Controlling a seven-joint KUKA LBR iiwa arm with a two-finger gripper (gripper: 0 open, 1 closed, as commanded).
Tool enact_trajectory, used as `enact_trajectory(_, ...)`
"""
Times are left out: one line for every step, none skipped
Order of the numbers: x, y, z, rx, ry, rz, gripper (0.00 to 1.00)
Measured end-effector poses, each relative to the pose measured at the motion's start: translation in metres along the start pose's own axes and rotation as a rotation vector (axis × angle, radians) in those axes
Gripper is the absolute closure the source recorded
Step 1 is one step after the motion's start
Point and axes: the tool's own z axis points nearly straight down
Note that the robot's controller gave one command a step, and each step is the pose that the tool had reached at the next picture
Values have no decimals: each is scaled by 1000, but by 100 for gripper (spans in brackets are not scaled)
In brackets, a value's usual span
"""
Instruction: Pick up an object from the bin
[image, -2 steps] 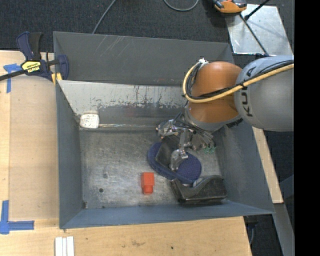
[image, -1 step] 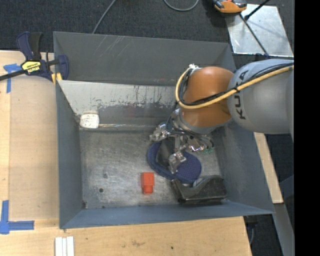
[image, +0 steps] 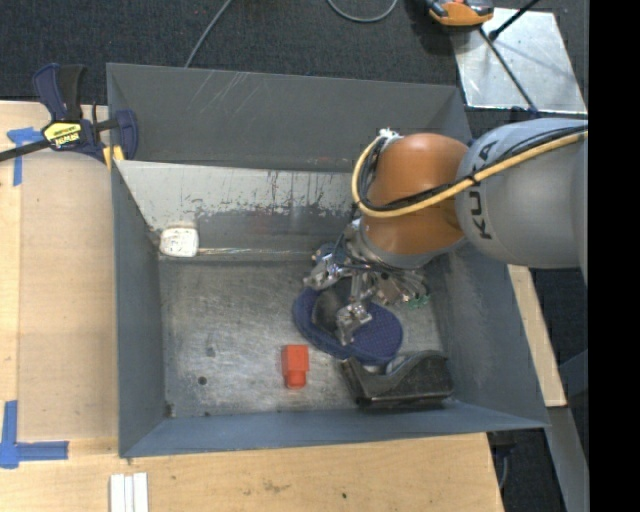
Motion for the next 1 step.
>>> enact_trajectory(0, -10, -152, 5, -12, -170, 100)
